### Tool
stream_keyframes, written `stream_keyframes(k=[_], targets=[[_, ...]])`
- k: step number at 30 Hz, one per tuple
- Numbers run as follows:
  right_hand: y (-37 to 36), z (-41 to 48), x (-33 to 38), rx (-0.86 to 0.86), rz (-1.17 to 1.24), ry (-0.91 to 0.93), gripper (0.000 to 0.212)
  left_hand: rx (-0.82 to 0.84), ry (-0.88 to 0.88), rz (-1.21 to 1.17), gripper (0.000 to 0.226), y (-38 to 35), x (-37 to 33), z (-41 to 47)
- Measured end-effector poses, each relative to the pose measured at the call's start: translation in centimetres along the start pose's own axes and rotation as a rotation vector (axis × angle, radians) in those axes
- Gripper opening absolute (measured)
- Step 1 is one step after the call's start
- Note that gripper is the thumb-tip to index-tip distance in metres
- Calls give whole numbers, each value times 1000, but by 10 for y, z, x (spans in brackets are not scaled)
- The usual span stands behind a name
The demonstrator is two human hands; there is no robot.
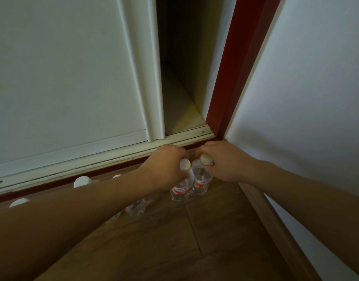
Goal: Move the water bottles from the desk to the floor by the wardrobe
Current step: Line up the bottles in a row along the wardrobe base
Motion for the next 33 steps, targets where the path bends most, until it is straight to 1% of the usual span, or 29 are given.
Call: stream_keyframes(k=[2,6,11,16,33], targets=[[1,0,0,-5,-12,6,33,-7,3,-4,17,0,-1,1],[3,-1,-3,-12,-32,14,31,-17,11,-22,22,-4,-1,4],[4,0,-11,-21,-58,7,33,-21,-24,-14,22,-10,-7,11],[5,-2,-21,-8,-38,-22,34,-45,-31,-15,21,-10,-10,17],[9,-7,-18,-19,4,-25,37,-20,-28,-11,26,-10,-10,18]])
Point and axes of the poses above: each hand's wrist, its own z-axis towards the middle knuckle, its own y-axis out of the back of the hand, x = y × z, the point moved 6 cm from there along z, towards the middle knuckle, and after that the axes turned 9 degrees about -y, right-handed, at the moved point
